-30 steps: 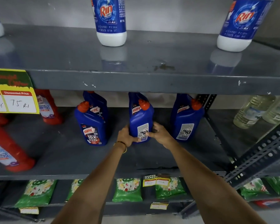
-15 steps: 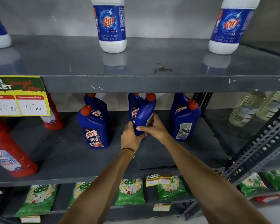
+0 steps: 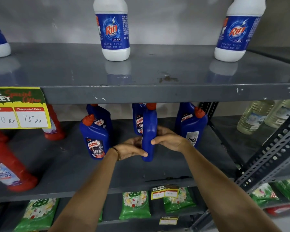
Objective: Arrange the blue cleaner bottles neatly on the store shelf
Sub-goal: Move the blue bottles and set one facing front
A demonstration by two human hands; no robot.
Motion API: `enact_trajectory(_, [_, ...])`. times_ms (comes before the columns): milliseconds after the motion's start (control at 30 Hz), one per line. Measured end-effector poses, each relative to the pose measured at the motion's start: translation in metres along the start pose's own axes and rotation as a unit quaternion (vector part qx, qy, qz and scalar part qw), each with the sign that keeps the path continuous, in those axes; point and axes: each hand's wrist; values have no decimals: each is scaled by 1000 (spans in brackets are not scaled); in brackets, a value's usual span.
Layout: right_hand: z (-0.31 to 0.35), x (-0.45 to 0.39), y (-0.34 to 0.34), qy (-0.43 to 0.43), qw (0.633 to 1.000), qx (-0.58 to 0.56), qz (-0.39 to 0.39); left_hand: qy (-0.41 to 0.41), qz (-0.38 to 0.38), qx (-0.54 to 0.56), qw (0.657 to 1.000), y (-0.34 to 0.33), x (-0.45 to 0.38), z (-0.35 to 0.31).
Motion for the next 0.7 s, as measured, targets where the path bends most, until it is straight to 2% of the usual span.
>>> enact_trajectory(133, [2, 1, 7, -12, 999, -27, 21, -20, -84, -65, 994, -13, -9, -1])
enact_trajectory(200, [4, -1, 8, -8, 1000, -30, 7, -22, -171, -64, 983, -20, -14, 1])
enact_trajectory(267, [4, -3, 8, 0, 999, -20, -25, -13, -277, -73, 958, -28, -20, 2])
enact_trajectory(333, [3, -4, 9, 12, 998, -7, -57, -8, -350, -107, 931, -35, -25, 4])
enact_trajectory(400, [3, -5, 11, 26, 998, -5, -65, -2, -377, -135, 916, -37, -27, 5])
enact_trajectory(533, [1, -7, 16, 57, 994, -48, -86, 21, -388, -152, 909, -33, -30, 13])
enact_trajectory(700, [-5, -7, 17, 30, 996, -48, -68, 47, -403, -169, 898, -31, -29, 25])
Point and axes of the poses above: each hand's wrist, its own x-axis away from the middle knuckle, its own y-axis out of the back of the hand, z = x × y, and after that the axes turned 13 degrees about -x, right-handed
